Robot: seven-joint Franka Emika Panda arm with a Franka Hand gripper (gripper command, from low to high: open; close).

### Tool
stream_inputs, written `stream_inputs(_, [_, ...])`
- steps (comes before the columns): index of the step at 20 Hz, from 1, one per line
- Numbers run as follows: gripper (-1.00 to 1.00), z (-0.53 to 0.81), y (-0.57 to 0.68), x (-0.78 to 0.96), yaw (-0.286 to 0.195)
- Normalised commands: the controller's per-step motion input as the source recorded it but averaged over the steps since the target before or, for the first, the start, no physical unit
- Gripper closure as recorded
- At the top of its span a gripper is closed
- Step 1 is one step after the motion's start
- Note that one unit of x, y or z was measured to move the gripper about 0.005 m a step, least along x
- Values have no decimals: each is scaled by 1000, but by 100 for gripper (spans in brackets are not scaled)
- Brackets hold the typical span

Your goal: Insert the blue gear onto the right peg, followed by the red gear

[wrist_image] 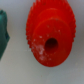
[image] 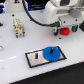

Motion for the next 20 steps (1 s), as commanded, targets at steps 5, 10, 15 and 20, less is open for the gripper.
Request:
stream_inputs(5, [100, 43, 194, -153, 0])
stream_inputs(10, [100, 453, -195, 71, 0])
stream_inputs(15, [100, 634, -451, 363, 0])
stream_inputs(20, [100, 542, -602, 455, 0])
